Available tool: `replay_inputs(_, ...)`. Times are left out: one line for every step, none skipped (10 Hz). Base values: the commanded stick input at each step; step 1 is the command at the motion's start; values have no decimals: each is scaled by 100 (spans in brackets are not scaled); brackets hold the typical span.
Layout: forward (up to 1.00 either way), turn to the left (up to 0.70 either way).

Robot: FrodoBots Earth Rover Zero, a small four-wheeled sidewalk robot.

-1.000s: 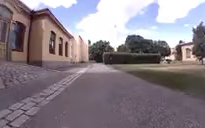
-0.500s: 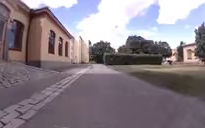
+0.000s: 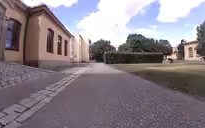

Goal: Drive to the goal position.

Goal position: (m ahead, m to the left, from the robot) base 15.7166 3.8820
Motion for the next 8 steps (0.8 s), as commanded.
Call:
replay_inputs(85, 1)
replay_inputs(85, 1)
replay_inputs(85, 1)
replay_inputs(85, 1)
replay_inputs(85, 1)
replay_inputs(85, 1)
replay_inputs(85, 1)
replay_inputs(85, 1)
